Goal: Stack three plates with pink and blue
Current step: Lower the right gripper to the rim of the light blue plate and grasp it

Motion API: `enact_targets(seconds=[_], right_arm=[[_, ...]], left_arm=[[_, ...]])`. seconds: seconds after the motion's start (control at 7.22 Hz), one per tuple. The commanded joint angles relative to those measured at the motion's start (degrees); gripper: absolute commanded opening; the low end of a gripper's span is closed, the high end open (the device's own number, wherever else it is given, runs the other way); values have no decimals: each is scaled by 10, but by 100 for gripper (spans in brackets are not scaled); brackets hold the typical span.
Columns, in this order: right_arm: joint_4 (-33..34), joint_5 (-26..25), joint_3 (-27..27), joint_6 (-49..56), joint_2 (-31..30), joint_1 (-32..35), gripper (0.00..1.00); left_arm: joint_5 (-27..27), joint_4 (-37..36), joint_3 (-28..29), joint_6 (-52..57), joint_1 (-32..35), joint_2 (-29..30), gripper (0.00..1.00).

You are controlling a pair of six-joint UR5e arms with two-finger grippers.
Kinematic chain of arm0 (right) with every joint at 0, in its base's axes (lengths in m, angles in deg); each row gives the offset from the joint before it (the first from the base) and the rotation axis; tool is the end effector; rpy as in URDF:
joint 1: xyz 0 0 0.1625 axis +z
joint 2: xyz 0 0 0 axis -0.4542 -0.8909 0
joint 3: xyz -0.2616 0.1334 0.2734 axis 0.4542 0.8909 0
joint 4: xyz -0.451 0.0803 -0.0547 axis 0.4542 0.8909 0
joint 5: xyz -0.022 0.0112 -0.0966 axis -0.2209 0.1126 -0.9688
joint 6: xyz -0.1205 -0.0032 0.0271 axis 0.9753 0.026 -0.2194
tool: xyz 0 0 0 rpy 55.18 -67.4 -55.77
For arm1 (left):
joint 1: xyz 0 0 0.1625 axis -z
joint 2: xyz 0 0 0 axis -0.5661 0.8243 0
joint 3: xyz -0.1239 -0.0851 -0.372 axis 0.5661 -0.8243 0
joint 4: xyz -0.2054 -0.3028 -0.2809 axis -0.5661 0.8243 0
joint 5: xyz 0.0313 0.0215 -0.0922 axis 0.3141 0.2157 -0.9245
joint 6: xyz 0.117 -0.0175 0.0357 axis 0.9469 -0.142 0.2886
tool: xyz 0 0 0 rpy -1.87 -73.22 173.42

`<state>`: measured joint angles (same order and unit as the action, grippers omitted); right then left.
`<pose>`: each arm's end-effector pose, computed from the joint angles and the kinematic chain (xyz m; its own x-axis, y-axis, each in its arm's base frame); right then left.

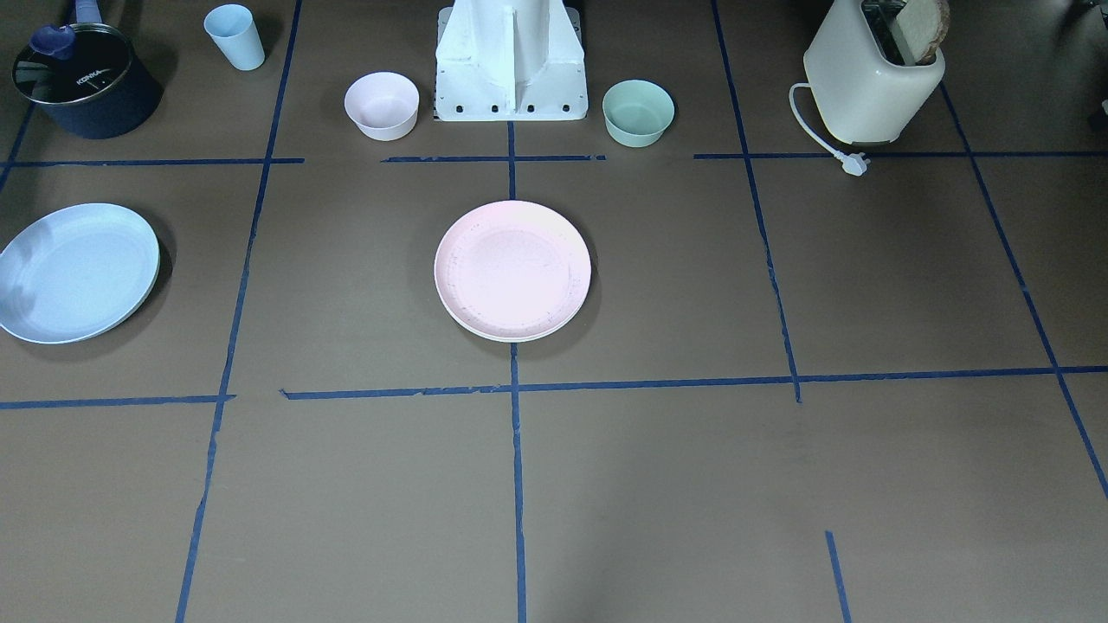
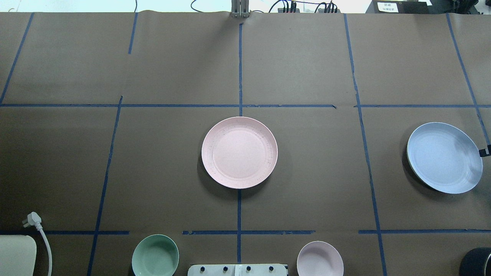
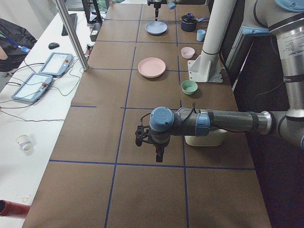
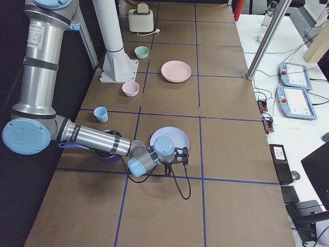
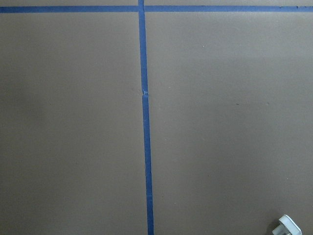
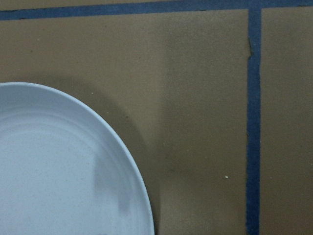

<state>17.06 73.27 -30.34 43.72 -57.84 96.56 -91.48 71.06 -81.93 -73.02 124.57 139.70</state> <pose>-0.1215 -0.4552 0.7331 0.6051 -0.0366 0.7953 -0.0495 0.9953 0.0835 -0.0383 -0.4153 0.6047 0.6328 0.0462 -0.7729 -0.0259 0.9989 0.0385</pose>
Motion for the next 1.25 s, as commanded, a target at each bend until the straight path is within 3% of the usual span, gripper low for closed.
enact_targets(seconds=[0.0, 0.14, 0.42, 0.69, 0.97, 1.11], right_arm=[[0, 0, 2, -1, 5, -12, 99], [-1, 0, 2, -1, 6, -15, 97], [0, 3, 3, -3, 5, -22, 45], [0, 3, 2, -3, 6, -28, 34], [-3, 3, 2, -4, 6, -28, 7], [-3, 3, 0, -3, 6, -28, 3]], left_arm=[[0, 0, -2, 0, 0, -1, 100], [0, 0, -2, 0, 0, -1, 100], [0, 0, -2, 0, 0, -1, 100], [0, 0, 0, 0, 0, -1, 100], [0, 0, 1, 1, 0, -1, 100], [0, 0, 1, 2, 0, -2, 100]])
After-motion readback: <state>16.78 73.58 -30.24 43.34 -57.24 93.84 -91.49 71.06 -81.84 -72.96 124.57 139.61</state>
